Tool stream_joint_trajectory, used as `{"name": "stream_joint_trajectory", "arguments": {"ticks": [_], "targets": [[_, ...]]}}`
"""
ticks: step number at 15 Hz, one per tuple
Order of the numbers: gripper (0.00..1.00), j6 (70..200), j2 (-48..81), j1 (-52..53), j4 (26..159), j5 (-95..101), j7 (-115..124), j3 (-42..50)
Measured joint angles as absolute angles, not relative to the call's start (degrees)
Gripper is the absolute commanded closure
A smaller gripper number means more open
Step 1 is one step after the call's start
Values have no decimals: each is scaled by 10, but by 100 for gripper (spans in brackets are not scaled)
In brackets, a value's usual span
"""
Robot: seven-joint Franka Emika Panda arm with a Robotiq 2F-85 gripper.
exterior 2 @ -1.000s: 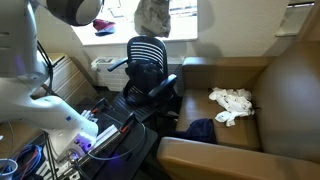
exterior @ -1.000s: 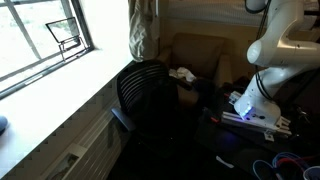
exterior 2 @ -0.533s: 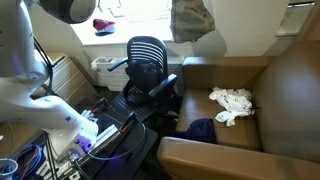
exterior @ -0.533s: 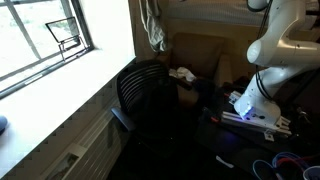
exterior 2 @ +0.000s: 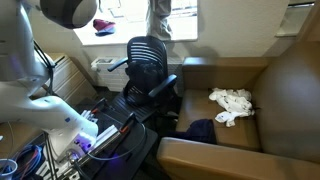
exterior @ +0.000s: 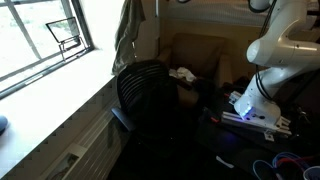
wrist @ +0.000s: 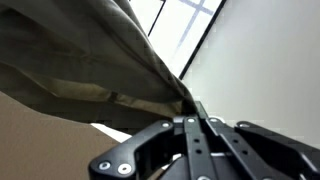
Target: Unhang the dark blue clothing from the backrest of the black chair and place it on the right side of the sofa, remove the grey clothing from the sofa and hang it on the backrest of the black chair, remove the black backpack from the black chair and put it on the sofa
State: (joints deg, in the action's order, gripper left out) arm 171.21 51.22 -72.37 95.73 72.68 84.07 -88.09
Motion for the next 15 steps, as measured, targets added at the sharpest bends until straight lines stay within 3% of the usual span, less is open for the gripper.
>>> {"name": "stream_joint_trajectory", "arguments": {"ticks": [8, 15], "targets": [[99, 1647, 512, -716, 979, 711, 902, -868], [99, 1617, 392, -674, 1023, 405, 814, -830]]}}
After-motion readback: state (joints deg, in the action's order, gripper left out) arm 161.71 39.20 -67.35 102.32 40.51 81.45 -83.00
